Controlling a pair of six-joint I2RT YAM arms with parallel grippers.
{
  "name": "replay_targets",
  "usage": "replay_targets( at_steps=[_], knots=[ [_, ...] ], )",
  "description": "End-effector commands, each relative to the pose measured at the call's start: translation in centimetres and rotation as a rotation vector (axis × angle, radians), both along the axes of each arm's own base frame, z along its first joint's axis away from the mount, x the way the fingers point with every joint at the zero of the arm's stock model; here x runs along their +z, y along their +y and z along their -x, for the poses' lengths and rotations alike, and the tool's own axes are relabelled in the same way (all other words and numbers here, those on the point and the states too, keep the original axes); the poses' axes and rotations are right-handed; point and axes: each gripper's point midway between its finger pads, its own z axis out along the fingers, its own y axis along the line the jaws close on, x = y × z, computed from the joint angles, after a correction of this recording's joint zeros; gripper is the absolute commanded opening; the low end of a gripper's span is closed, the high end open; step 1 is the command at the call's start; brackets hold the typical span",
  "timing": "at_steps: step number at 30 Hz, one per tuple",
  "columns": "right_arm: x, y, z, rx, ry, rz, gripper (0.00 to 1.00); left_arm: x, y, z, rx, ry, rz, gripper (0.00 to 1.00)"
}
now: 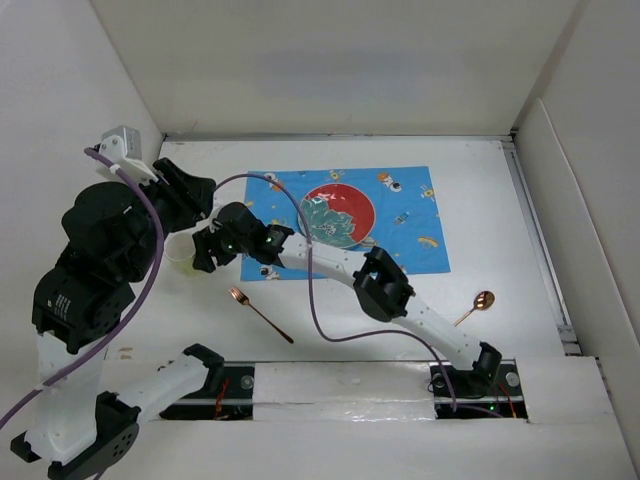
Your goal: Set the dinner table for one person
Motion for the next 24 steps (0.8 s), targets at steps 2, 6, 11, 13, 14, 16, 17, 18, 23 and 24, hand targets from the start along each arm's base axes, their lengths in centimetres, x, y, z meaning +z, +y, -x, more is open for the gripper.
replay_targets(
  at_steps=[2,6,11,13,14,16,17,18,23,24],
  knots=[
    [3.1,2.1,-0.6,-0.060,-0.065,-0.101,0.59,-0.6,0.4,0.7,-0.003,0.002,-0.017,0.37],
    [4.5,2.3,-1.4,-0.114,-0.075,-0.153,0.33,-1.0,0.9,0.7,0.012,0.005,-0.038,0.37],
    [9.5,1.3,-2.1,-0.175,-0.116,-0.219,0.05,-0.4,1.2,0.8,0.031,-0.016,-0.041,0.37],
    [12.7,0.4,-2.8,-0.203,-0.140,-0.274,0.02,-0.5,1.0,0.5,0.028,-0.020,-0.038,0.37],
    [16.1,-0.6,-2.5,-0.218,-0.153,-0.322,0.00,-0.5,0.8,0.3,0.025,-0.017,-0.036,0.37],
    [19.2,-2.7,-3.7,-0.262,-0.162,-0.363,0.00,-0.4,0.5,-0.2,0.024,-0.029,-0.022,0.37],
    [24.3,-5.2,-4.4,-0.290,-0.187,-0.442,0.00,-0.4,0.2,-0.4,0.015,-0.031,-0.015,0.37],
    [23.1,-6.6,-5.5,-0.336,-0.182,-0.411,0.00,0.0,-0.1,-0.7,0.010,-0.050,-0.002,0.38],
    [26.4,-17.0,-9.9,-0.507,-0.248,-0.383,0.00,-1.5,-1.7,-2.4,-0.019,-0.038,0.008,0.38],
    [26.1,-22.9,-12.5,-0.611,-0.264,-0.334,0.00,-1.9,-2.5,-3.1,-0.035,-0.048,0.018,0.38]
  ],
)
